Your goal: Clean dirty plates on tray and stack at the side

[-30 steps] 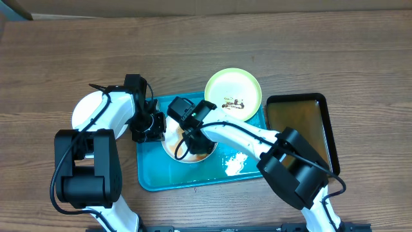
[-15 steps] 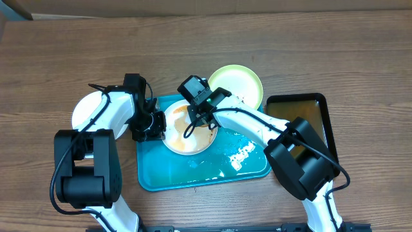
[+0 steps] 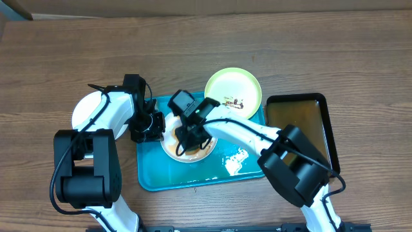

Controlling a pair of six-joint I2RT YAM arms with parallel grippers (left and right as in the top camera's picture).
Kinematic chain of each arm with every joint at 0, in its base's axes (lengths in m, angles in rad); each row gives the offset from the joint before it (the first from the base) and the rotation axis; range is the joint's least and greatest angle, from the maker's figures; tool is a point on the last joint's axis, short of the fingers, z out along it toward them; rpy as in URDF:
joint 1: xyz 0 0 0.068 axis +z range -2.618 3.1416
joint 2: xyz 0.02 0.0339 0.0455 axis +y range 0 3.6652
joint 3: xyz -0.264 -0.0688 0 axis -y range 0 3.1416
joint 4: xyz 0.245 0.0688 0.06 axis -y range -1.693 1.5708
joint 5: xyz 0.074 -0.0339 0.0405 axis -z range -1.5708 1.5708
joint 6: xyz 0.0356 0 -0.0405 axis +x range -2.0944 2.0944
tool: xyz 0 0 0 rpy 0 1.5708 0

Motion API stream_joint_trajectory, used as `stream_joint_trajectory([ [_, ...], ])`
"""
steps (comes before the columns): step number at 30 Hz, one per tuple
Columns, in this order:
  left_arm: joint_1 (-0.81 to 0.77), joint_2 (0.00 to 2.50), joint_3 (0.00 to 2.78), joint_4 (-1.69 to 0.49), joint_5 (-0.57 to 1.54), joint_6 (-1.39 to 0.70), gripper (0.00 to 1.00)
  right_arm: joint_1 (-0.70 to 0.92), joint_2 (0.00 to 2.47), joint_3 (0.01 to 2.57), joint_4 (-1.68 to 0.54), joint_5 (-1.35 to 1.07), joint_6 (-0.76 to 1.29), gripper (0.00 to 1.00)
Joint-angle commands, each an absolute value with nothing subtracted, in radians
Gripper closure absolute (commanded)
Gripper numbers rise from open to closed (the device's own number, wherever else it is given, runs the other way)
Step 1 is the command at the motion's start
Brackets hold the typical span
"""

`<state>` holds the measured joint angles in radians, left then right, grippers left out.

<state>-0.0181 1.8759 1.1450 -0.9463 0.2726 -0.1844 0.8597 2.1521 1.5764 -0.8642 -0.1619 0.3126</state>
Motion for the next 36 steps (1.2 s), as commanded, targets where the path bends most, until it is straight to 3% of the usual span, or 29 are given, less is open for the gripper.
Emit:
stream_joint_trajectory([
  [1, -0.014, 1.892, 1.139, -0.942, 0.256, -0.181, 0.96, 0.863, 2.164, 1.572, -0.922, -0.106, 0.316, 0.96],
  [6, -0.014, 1.892, 1.139, -0.942, 0.256, -0.181, 0.96, 0.819, 2.164, 1.572, -1.014, 0.216, 0.429, 0.96],
  [10, -0.014, 1.892, 1.139, -0.942, 0.256, -0.181, 0.96, 0.767, 2.164, 1.572, -1.001, 0.280, 0.442, 0.96],
  [18, -0.014, 1.892, 1.139, -0.942, 0.256, -0.181, 0.96, 0.728, 2.164, 1.572, -0.785, 0.227, 0.438, 0.96],
  [22, -0.014, 1.892, 1.139, -0.942, 0.255, -0.181, 0.96, 0.736, 2.164, 1.573, -0.715, 0.013, 0.330, 0.96],
  [29, -0.011, 1.880, 1.150, -0.934, 0.248, -0.185, 0.96, 0.728, 2.119, 1.603, -0.863, -0.054, 0.337, 0.96],
  [36, -0.011, 1.784, 1.183, -0.934, 0.178, -0.216, 0.96, 0.670, 1.914, 1.604, -0.881, -0.039, 0.349, 0.96],
])
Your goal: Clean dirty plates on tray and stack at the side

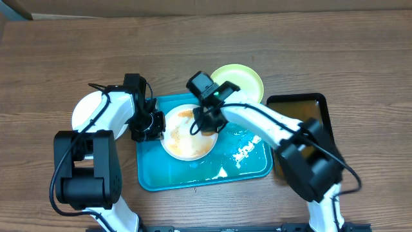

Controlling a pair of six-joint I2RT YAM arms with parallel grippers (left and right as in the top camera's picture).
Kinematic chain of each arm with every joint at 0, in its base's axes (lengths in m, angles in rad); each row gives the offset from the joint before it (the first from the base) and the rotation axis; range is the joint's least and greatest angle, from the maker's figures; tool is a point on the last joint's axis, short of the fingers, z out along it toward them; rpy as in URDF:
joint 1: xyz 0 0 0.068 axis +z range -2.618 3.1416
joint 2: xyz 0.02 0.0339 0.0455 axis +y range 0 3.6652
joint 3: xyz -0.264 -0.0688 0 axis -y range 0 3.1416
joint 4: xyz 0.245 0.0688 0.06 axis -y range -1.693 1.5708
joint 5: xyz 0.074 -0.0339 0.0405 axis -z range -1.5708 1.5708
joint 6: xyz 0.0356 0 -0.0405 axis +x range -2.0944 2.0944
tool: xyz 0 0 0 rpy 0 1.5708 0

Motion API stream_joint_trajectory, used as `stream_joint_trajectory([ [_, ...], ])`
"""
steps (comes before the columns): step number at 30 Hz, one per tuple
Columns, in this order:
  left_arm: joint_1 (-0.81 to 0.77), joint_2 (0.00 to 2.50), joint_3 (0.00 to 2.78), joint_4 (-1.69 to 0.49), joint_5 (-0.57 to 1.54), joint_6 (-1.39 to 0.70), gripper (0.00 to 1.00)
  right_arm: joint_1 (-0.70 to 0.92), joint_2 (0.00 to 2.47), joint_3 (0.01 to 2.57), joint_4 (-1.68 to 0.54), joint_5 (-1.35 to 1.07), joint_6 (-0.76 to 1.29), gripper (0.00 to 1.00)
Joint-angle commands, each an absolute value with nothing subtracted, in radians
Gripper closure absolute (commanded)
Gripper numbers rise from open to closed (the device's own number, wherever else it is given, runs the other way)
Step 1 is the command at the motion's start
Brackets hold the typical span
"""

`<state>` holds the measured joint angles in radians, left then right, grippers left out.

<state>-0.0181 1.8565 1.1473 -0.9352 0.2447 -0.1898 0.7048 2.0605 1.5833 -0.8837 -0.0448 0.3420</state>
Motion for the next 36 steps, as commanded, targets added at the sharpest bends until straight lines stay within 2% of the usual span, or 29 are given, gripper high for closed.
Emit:
stream_joint_trajectory([
  [1, -0.011, 1.760, 1.185, -0.934, 0.154, -0.223, 0.96, 0.656, 1.885, 1.604, -0.893, -0.023, 0.362, 0.96],
  [5, -0.011, 1.667, 1.188, -0.933, 0.057, -0.234, 0.96, 0.573, 1.818, 1.604, -0.991, 0.051, 0.441, 0.96],
  [11, -0.027, 1.550, 1.188, -0.918, -0.059, -0.236, 0.96, 0.397, 1.816, 1.579, -1.140, 0.056, 0.450, 0.96],
  [16, -0.082, 1.533, 1.187, -0.932, -0.154, -0.249, 0.96, 0.272, 1.816, 1.523, -1.189, 0.049, 0.450, 0.96],
  [18, -0.123, 1.533, 1.187, -0.947, -0.263, -0.250, 0.96, 0.234, 1.816, 1.490, -1.200, 0.051, 0.449, 0.96],
  [28, -0.268, 1.533, 1.191, -0.950, -0.392, -0.259, 0.96, 0.167, 1.816, 1.388, -1.203, 0.052, 0.440, 0.96],
  [36, -0.335, 1.533, 1.243, -0.987, -0.588, -0.274, 0.96, 0.167, 1.816, 1.303, -1.102, 0.041, 0.410, 0.96],
])
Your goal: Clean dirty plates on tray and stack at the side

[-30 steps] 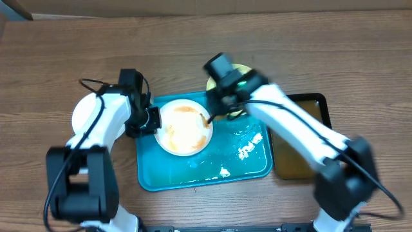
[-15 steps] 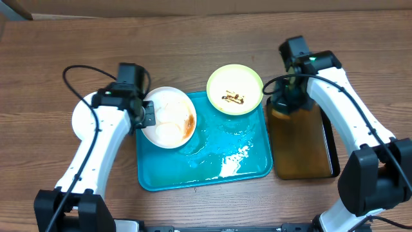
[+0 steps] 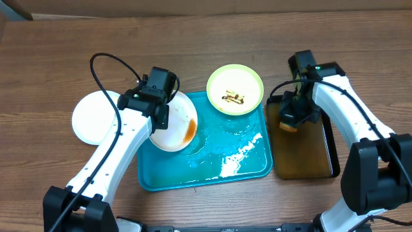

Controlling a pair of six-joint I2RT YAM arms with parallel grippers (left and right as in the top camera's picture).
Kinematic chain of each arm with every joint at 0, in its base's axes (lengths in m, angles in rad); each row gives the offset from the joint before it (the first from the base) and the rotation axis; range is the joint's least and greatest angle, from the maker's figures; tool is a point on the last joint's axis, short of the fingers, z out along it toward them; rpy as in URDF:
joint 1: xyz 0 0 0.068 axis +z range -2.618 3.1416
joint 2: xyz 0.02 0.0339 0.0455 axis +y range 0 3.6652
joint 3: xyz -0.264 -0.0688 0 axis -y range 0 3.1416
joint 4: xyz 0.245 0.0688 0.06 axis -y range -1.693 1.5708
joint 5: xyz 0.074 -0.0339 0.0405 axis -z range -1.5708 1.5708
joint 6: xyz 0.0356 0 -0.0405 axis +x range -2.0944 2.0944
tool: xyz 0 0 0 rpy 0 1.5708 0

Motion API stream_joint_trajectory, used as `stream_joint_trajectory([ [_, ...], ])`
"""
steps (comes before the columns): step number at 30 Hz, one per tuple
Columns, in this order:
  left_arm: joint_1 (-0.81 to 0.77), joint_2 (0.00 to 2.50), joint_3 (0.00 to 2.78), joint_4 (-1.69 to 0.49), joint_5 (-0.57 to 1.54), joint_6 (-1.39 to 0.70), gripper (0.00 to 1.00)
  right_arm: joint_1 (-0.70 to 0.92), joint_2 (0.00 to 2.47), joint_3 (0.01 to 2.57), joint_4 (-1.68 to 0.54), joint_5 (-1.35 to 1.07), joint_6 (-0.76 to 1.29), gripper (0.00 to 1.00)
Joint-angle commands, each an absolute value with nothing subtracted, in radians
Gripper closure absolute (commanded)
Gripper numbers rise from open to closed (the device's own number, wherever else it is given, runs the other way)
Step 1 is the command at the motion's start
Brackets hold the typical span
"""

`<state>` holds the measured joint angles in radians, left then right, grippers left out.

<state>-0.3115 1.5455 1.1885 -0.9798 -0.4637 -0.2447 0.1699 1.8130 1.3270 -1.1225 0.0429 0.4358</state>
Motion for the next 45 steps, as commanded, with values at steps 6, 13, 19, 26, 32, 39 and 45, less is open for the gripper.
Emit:
stream_joint_trajectory([
  [6, -0.392, 1.533, 1.295, -1.015, -0.674, -0.294, 0.96, 0.163, 1.816, 1.246, -1.018, 0.039, 0.397, 0.96],
  [13, -0.504, 1.529, 1.302, -1.052, -0.899, -0.352, 0.96, 0.101, 1.816, 1.192, -0.914, -0.032, 0.390, 0.96],
  [19, -0.619, 1.529, 1.302, -1.061, -1.102, -0.404, 0.96, 0.027, 1.816, 1.078, -0.780, -0.126, 0.360, 0.96],
  [26, -0.704, 1.530, 1.301, -1.049, -1.111, -0.408, 0.96, -0.025, 1.816, 0.919, -0.643, -0.160, 0.337, 0.96],
  [32, -0.709, 1.530, 1.301, -1.053, -1.121, -0.403, 0.96, -0.027, 1.806, 0.937, -0.657, -0.238, 0.336, 0.96],
  [39, -0.709, 1.530, 1.301, -1.070, -1.181, -0.405, 0.96, -0.027, 1.701, 1.040, -0.749, -0.246, 0.313, 0.96],
  [45, -0.709, 1.530, 1.299, -1.068, -1.061, -0.408, 0.96, -0.025, 1.594, 1.066, -0.831, -0.168, 0.297, 0.96],
])
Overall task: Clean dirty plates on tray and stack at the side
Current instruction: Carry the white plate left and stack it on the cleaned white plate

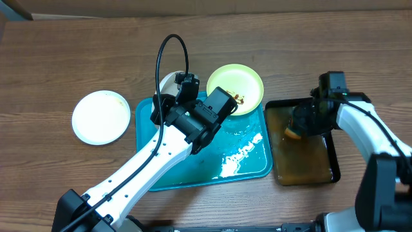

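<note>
My left gripper [172, 96] is over the back left corner of the blue tray [244, 169]. It is shut on a white plate [167, 80], which the arm mostly hides. A green plate [241, 80] with dark food scraps rests on the tray's back right corner. Another white plate [96, 119], with a faint stain at its rim, lies on the table left of the tray. My right gripper [299, 125] is down in the black tray [315, 164] of brown water, shut on an orange sponge [291, 134].
White suds and water are spread over the floor of the blue tray. My left arm lies diagonally across the tray from the front left. The black tray stands right against the blue tray's right side.
My left gripper has moved the white plate from the tray's left edge to its back left corner, the arm now crossing the tray. The right gripper still holds the sponge in the black tray, a little further right.
My left gripper held a stained white plate on the blue tray while the right rubbed it with the sponge. Then the right gripper was with the sponge at the black tray and the left held the plate tilted at the tray's left edge. Now the plate is at the back left.
</note>
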Controlling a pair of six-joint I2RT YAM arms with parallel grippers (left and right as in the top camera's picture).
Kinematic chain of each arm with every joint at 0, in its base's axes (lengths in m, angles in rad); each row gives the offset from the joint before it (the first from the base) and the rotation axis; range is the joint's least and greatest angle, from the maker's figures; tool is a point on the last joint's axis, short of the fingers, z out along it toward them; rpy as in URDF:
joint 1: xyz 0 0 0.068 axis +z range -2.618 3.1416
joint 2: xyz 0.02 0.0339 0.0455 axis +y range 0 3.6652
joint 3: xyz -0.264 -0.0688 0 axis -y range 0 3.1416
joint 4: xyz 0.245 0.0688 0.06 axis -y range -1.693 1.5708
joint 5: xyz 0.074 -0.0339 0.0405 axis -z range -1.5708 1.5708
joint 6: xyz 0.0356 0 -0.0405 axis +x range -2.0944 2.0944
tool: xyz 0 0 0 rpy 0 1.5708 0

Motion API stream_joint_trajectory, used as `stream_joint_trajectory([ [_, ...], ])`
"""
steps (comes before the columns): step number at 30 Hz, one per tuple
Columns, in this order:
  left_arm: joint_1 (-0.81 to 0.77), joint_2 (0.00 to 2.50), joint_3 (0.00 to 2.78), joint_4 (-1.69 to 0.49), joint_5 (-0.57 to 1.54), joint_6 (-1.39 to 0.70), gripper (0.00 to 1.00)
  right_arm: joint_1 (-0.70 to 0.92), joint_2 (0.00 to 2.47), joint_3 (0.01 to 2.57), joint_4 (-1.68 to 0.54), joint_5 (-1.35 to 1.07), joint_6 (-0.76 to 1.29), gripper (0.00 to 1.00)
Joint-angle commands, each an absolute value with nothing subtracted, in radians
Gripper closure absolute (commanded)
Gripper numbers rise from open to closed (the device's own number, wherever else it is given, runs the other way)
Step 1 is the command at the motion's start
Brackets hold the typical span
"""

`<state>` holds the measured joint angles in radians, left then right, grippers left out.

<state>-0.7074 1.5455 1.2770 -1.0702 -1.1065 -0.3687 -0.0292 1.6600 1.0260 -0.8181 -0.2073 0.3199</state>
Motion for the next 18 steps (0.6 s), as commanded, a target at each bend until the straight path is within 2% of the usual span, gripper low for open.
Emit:
stream_joint_trajectory([
  [1, -0.709, 1.530, 1.297, -1.068, -1.053, -0.408, 0.96, -0.023, 1.594, 1.066, -0.844, -0.165, 0.281, 0.96],
  [6, -0.709, 1.530, 1.296, -1.065, -1.038, -0.404, 0.96, -0.008, 1.601, 1.011, -0.829, -0.121, 0.253, 0.96],
  [11, -0.706, 1.531, 1.296, -1.069, -0.878, -0.321, 0.96, 0.002, 1.610, 0.902, -0.724, -0.113, 0.255, 0.96],
  [18, -0.706, 1.531, 1.291, -1.060, -1.058, -0.414, 0.96, 0.003, 1.643, 0.770, -0.580, -0.113, 0.261, 0.96],
])
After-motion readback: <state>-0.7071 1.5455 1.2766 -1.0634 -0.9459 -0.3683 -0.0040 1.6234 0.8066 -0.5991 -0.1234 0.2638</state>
